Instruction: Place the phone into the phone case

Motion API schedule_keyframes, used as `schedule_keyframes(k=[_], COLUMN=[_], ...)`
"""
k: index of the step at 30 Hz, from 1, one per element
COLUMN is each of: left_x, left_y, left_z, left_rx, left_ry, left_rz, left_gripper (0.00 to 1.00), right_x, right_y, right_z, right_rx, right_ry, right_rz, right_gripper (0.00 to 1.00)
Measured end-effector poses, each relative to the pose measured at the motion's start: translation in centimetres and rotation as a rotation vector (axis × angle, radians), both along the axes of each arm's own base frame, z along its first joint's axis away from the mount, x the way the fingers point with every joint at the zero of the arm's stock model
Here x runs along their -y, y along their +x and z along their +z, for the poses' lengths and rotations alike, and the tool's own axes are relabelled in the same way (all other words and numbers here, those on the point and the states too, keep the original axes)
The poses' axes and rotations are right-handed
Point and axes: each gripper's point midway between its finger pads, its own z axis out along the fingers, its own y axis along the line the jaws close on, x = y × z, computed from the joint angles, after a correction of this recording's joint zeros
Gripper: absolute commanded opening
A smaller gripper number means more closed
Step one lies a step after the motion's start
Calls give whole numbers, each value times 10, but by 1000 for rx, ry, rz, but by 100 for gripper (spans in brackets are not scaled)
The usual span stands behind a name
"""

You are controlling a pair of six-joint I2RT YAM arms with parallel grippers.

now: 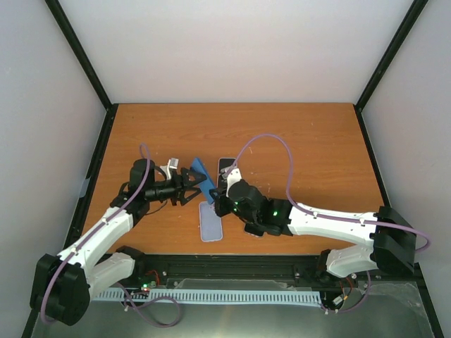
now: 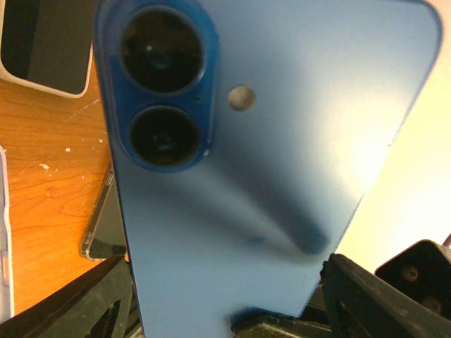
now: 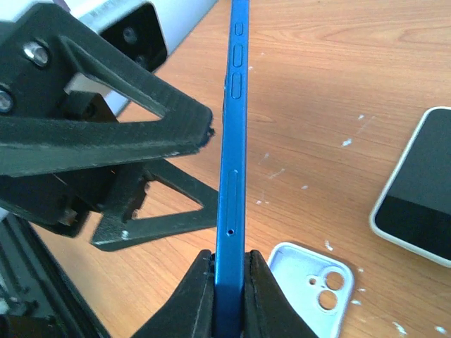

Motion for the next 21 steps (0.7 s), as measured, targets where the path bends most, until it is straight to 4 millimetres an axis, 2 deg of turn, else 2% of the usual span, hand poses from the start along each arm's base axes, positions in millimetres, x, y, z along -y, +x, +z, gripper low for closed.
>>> schedule_keyframes(k=[5, 8, 15, 21], left_x=[1, 1, 0, -2], left_y=[1, 2, -1, 2], left_z=[10, 19, 17, 24], left_rx=[4, 11, -46, -68], left_ry=[10, 15, 15, -8], left_rz=[-8, -12, 3, 42], left_gripper=[79, 73, 59, 57], right_x=[13, 25, 48, 47], right_y=[4, 12, 13, 14], right_z=[-12, -17, -15, -3], right_rx=[52, 127, 340, 474], right_ry=[-118, -221, -384, -465], right_rz=[-22, -44, -10, -5], right_gripper=[3, 3, 3, 3])
